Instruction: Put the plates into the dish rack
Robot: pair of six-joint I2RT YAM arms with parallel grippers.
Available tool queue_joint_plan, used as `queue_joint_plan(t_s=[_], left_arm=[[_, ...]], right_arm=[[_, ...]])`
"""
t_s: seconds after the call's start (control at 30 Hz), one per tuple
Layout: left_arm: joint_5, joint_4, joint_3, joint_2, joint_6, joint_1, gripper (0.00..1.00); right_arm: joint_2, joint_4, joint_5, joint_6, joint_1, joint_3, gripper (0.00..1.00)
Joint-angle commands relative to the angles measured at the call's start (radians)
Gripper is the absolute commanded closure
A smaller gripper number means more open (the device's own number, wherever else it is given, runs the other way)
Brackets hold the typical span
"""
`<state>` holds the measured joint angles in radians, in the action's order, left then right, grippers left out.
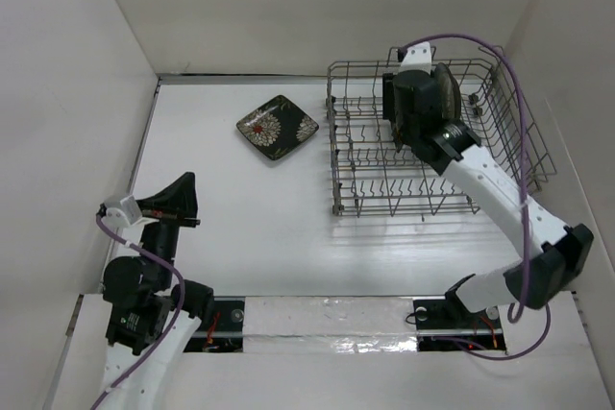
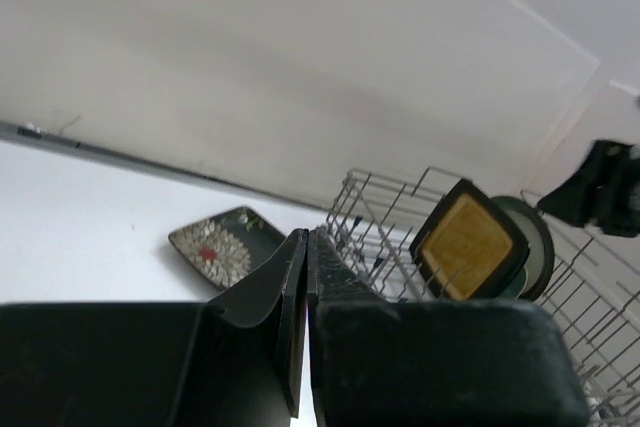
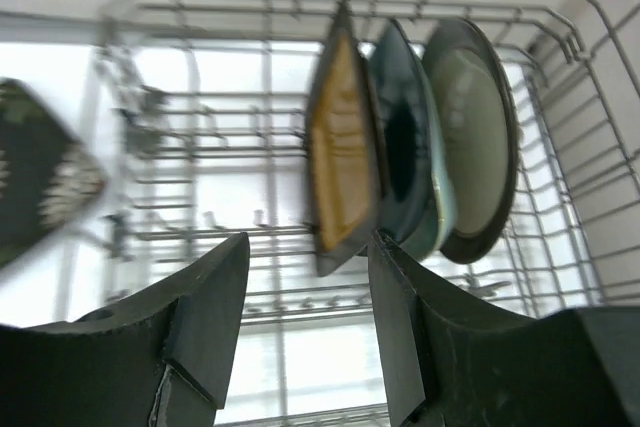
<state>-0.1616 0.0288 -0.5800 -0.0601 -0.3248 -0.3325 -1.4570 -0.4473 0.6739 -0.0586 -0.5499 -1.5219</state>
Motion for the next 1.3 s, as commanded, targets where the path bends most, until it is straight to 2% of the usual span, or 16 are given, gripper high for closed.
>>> queue_joint_plan(t_s=[0.0,0.1,0.13,0.17,0.2,0.23,0.37,0.4,0.53,0.57,0.6,0.87,0.97,1.0,1.1,1.27], left_arm=[[0.016,-0.030,-0.023,-0.105,-0.025,-0.005,1.00],[0.017,-0.003,-0.030,-0.180,-0.057,-0.005,1.00],[0.014,-0.001,-0.032,-0.196,-0.066,-0.005,1.00],[-0.002,0.000,-0.034,-0.217,-0.074,-0.005,1.00],[-0.021,0.026,-0.050,-0.265,-0.100,-0.005,1.00],[-0.042,0.045,-0.064,-0.291,-0.117,0.004,1.00],[-0.090,0.068,-0.089,-0.394,-0.224,0.004,1.00],[-0.084,0.044,-0.081,-0.415,-0.247,0.004,0.93],[-0.052,-0.048,-0.052,-0.480,-0.324,0.004,0.86],[-0.029,-0.076,-0.040,-0.498,-0.324,0.004,0.88],[-0.023,-0.145,-0.011,-0.529,-0.323,0.004,1.00],[-0.047,-0.348,0.077,-0.748,-0.407,0.004,1.00],[-0.052,-0.426,0.074,-0.857,-0.416,0.004,0.85],[-0.056,-0.450,0.062,-0.919,-0.425,0.004,0.74],[-0.059,-0.455,-0.015,-1.073,-0.421,0.004,0.50],[-0.044,-0.405,-0.188,-1.349,-0.382,0.013,0.44]], right_arm=[[0.113,0.214,0.019,0.000,-0.083,0.100,0.44],[0.205,0.301,0.041,0.002,-0.163,0.201,0.50],[0.228,0.320,-0.008,-0.018,-0.183,0.228,0.66],[0.251,0.369,-0.034,-0.029,-0.203,0.285,0.76],[0.292,0.395,-0.057,-0.047,-0.243,0.314,0.94],[0.312,0.421,-0.100,-0.076,-0.264,0.345,1.00],[0.412,0.593,-0.155,-0.101,-0.376,0.488,1.00],[0.425,0.602,-0.163,-0.102,-0.393,0.518,1.00],[0.478,0.633,-0.192,-0.130,-0.452,0.575,1.00],[0.492,0.634,-0.195,-0.135,-0.465,0.585,1.00],[0.500,0.639,-0.197,-0.138,-0.466,0.597,0.98],[0.572,0.723,-0.275,-0.202,-0.498,0.701,0.87],[0.573,0.734,-0.271,-0.207,-0.507,0.715,0.85],[0.573,0.734,-0.258,-0.202,-0.507,0.723,0.84],[0.578,0.719,-0.212,-0.188,-0.507,0.733,0.83],[0.606,0.759,-0.221,-0.191,-0.507,0.770,0.81]])
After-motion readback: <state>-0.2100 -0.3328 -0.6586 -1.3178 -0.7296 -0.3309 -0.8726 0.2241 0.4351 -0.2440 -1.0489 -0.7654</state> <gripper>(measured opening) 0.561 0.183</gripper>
